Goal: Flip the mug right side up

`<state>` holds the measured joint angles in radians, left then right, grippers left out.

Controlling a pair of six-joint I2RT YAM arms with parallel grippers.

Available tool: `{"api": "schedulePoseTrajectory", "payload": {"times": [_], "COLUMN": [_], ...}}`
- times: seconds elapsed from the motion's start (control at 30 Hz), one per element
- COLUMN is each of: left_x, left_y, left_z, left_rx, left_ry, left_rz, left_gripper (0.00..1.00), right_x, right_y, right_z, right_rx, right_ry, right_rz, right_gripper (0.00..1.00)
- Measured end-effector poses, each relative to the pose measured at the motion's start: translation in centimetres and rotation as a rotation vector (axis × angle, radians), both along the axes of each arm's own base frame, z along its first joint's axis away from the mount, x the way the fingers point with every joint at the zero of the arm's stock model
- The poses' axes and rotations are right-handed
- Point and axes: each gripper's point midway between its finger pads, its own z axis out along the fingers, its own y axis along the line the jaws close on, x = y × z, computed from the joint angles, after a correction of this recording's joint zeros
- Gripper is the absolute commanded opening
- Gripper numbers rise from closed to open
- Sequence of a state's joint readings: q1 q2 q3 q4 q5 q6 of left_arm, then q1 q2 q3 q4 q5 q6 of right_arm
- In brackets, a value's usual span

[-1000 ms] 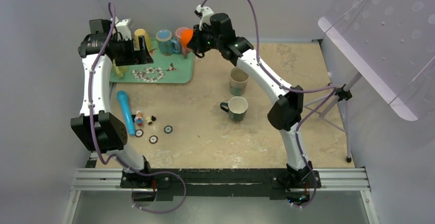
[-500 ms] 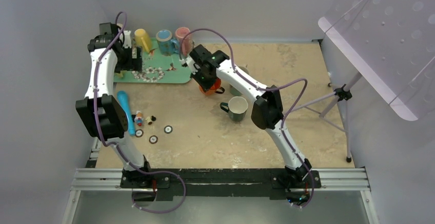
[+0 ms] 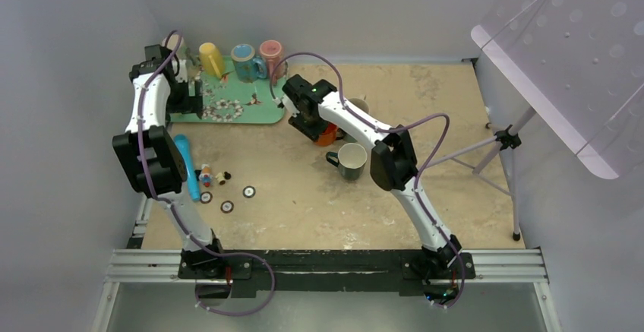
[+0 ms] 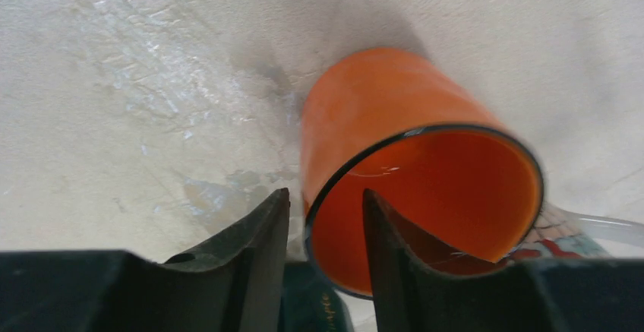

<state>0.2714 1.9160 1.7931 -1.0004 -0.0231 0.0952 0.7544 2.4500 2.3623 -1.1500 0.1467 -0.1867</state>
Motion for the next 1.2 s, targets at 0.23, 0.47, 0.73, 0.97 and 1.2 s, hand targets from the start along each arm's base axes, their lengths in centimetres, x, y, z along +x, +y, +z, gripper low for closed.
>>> {"api": "schedulePoseTrajectory", "payload": {"times": [0.23, 0.47, 0.73, 0.97, 1.2], "left_x": [0.7, 5.1, 8.8, 9.8, 10.1], "left_y": [2.2, 4.8, 7.3, 7.4, 7.9], "left_z": [-3.5, -2.8, -5.2, -7.1, -7.1], "left_rx": [0.030, 0.073, 0.041, 0.026, 0.046], "left_ry": [0.075, -0.017, -0.039, -0.013, -0.022], "left_rz": [0.052, 0.075, 0.071, 0.038, 0.020], "left_gripper": [1.00, 0.89, 0.77, 0.52, 0.00], "right_x": [1.3, 2.0, 2.1, 2.0, 1.4], "right_y": [0.2, 1.1, 2.7, 3.1, 2.2], "right_z": [0.8, 4.3, 13.4, 14.5, 12.7], "right_rx": [0.006, 0.099, 0.304, 0.307, 0.231], "right_ry": [-0.064, -0.167, -0.341, -0.387, -0.376], "right_rz": [-0.019, -0.056, -0.073, -0.083, -0.093], "right_gripper": [0.68, 0.98, 0.98, 0.98, 0.98]}}
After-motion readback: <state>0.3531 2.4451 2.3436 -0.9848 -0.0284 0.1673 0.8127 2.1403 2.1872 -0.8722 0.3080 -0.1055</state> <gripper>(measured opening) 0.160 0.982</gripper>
